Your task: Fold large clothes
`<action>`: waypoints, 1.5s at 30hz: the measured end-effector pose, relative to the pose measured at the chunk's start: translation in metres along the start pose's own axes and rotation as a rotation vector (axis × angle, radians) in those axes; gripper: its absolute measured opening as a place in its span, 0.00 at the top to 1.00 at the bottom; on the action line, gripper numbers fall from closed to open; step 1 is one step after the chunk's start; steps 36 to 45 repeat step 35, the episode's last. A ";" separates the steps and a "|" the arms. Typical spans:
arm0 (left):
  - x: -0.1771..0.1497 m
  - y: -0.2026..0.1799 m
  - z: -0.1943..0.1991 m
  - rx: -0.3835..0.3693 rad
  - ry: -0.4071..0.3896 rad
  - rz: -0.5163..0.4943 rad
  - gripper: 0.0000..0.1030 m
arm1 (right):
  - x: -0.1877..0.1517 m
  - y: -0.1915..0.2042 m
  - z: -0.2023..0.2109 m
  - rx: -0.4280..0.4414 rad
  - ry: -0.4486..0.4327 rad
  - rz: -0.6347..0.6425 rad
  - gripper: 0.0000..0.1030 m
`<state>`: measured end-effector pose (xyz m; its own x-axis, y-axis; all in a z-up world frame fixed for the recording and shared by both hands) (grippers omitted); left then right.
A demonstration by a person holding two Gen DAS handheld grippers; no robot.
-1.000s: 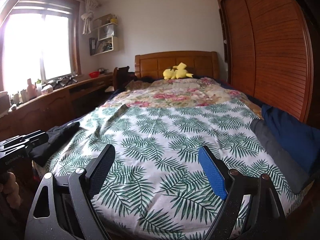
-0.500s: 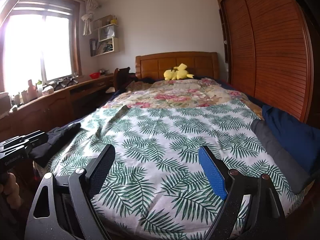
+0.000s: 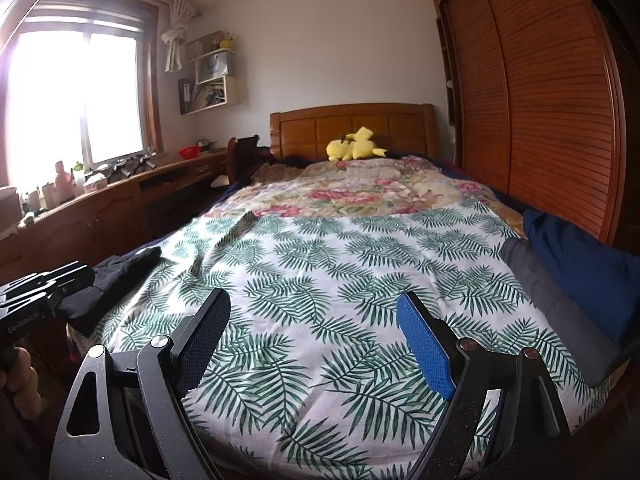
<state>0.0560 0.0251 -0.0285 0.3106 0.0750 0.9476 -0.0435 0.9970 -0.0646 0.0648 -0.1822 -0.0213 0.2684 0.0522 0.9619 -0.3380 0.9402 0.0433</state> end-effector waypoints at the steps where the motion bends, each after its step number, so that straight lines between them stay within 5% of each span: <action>1: 0.000 0.000 0.000 0.001 -0.001 0.000 0.75 | 0.000 0.000 0.000 -0.001 -0.001 0.000 0.15; 45: 0.001 -0.002 0.008 0.009 -0.018 -0.011 0.75 | 0.001 -0.001 0.002 -0.009 -0.006 -0.005 0.16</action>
Point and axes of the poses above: each gripper's, at about its wrist camera, not at the fingertips, and z roughly against the way its jaws point, y to its left, x to its top, the point moved 6 cm from there along -z, roughly the way its jaws point, and after that the axes turned 6 degrees about -y, right-handed, at the moved point
